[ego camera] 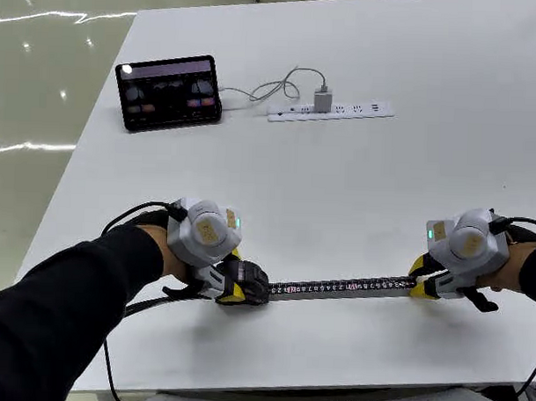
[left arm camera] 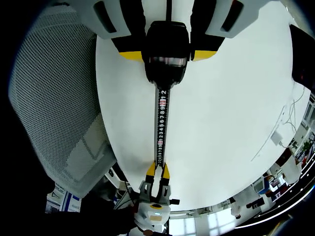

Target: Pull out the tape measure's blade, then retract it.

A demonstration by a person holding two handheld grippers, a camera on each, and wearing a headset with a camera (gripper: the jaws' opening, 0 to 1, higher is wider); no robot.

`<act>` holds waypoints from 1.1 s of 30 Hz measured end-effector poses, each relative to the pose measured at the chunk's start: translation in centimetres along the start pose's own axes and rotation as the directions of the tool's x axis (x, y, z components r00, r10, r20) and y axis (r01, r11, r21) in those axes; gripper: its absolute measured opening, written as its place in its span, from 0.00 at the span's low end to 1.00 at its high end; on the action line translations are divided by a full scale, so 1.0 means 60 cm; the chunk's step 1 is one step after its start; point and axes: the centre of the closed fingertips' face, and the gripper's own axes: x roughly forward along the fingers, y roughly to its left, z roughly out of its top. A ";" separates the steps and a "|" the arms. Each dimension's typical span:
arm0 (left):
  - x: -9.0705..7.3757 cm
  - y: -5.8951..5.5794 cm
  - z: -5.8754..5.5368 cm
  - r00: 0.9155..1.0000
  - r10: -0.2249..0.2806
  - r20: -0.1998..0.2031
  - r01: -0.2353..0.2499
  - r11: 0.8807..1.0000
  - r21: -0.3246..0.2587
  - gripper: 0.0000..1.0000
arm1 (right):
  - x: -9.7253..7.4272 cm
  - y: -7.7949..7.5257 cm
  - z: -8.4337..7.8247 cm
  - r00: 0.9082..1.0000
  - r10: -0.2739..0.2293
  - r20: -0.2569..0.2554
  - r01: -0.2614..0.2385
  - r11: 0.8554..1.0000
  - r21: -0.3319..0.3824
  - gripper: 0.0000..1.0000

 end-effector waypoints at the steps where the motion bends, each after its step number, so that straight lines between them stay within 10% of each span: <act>1: 0.000 0.000 0.000 1.000 0.002 -0.001 -0.002 1.000 0.003 0.31 | -0.002 -0.001 0.001 1.000 -0.002 0.004 0.002 1.000 0.007 0.14; 20: -0.005 -0.001 0.000 1.000 0.003 0.009 -0.003 1.000 0.002 0.31 | -0.032 0.001 0.002 1.000 0.003 0.026 -0.006 0.995 0.095 0.46; 33: -0.034 0.022 -0.027 0.995 0.083 0.049 -0.074 0.985 -0.158 0.42 | -0.043 0.005 -0.002 0.995 -0.053 0.081 0.036 0.981 0.191 0.70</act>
